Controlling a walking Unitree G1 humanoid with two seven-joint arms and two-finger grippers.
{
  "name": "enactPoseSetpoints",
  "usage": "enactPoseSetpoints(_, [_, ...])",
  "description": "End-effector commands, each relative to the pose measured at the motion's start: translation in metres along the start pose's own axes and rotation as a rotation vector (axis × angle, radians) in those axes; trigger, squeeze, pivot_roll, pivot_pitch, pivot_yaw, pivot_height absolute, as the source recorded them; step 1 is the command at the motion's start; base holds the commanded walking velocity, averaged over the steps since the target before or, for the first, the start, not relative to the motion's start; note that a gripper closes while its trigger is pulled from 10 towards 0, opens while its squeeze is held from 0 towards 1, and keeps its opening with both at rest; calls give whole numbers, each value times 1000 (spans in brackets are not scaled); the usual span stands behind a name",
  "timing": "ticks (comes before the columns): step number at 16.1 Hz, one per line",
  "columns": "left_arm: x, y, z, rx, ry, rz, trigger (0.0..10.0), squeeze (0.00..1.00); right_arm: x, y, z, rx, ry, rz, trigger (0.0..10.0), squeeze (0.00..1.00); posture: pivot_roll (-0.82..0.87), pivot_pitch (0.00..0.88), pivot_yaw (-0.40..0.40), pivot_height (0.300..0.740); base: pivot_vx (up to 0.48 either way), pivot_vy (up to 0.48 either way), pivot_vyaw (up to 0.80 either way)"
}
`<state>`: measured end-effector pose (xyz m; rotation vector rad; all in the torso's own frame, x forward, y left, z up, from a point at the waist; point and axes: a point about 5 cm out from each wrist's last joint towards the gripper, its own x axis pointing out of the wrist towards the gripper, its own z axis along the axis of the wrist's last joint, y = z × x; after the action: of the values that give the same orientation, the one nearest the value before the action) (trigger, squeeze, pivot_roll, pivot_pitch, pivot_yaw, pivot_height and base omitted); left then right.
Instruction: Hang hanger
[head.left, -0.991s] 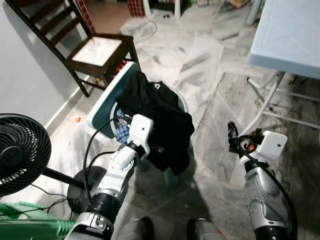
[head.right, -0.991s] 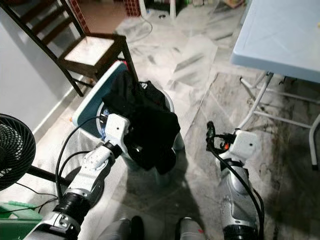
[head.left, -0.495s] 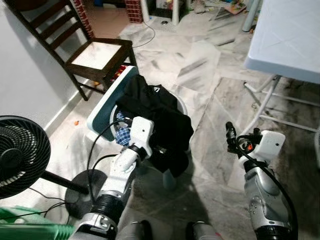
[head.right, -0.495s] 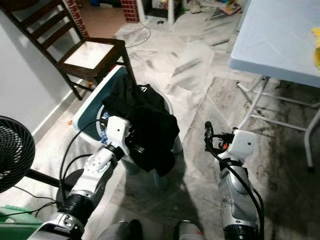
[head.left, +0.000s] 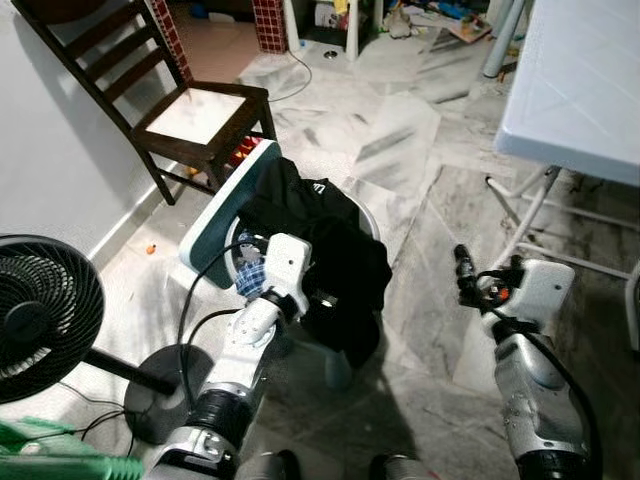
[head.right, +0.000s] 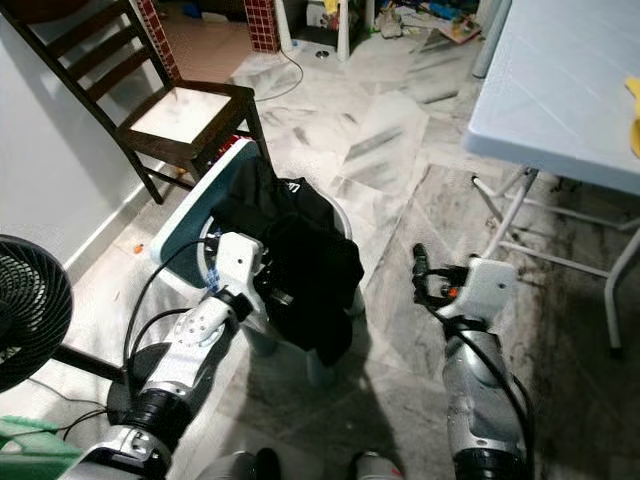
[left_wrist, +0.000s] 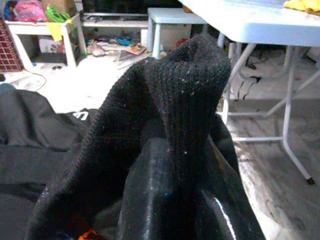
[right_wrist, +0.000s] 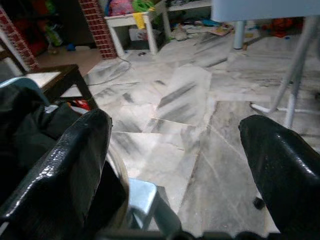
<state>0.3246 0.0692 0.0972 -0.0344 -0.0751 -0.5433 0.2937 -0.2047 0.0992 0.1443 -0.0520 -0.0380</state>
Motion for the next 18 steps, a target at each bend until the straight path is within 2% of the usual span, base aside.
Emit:
enactPoseSetpoints(1, [2,-3,2,-18,-20,-10,10000,0,-2,-5,-2,-11,18,-9,10000,0,-176,142,57,740,247,-409,0])
enactPoseSetpoints(9, [2,-6,1,-26,-17,-27,10000,0,-4,-8,-2,-15,25,-23,10000,0,-186,147,63,740,217,-408,0])
enactPoseSetpoints(15, [2,-11,-1,-34,-10,-61,10000,0,-3,-9,-2,-16,28,-25,10000,0,-181,138,62,740,259,-401,-734])
enactPoseSetpoints(18, [1,-13,-3,-32,1,-69,10000,0,-3,-8,-3,-13,30,-21,10000,0,-182,138,59,740,0,-319,-592])
